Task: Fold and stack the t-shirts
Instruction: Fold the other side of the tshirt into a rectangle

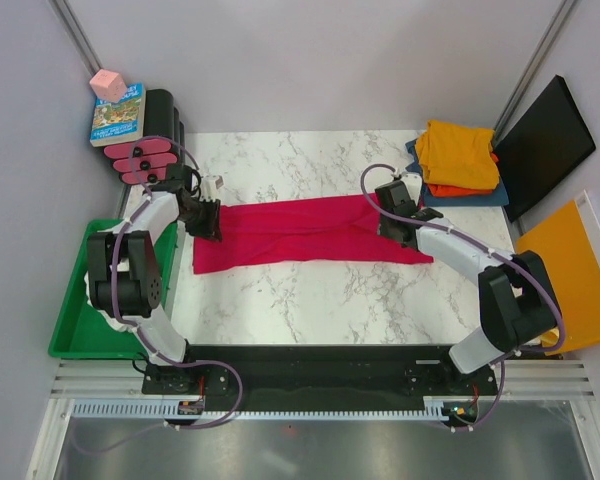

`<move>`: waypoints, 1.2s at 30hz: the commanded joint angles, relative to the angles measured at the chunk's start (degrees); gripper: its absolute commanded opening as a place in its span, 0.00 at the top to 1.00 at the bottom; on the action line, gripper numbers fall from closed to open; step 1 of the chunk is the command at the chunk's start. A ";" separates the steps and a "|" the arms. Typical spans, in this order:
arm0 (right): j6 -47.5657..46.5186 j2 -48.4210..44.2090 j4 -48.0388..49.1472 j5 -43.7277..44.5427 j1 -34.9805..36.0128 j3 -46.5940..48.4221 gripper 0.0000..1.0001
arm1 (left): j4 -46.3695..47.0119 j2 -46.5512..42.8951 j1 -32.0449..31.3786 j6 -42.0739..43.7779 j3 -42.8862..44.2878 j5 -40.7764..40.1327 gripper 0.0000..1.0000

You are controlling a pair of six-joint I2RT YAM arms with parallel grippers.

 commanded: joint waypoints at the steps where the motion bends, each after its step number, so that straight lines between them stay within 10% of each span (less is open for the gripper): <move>1: -0.46 2.04 2.14 0.22 0.68 0.78 0.48 | -0.54 -0.01 0.10 0.40 0.40 1.36 0.69; 23: -1.25 12.67 7.51 -0.05 1.04 5.26 0.61 | -0.54 2.10 -0.16 0.31 0.31 -0.05 0.69; 36: -1.25 14.78 8.03 0.12 1.04 6.75 1.00 | -0.46 3.77 -0.16 0.57 0.75 -0.04 0.75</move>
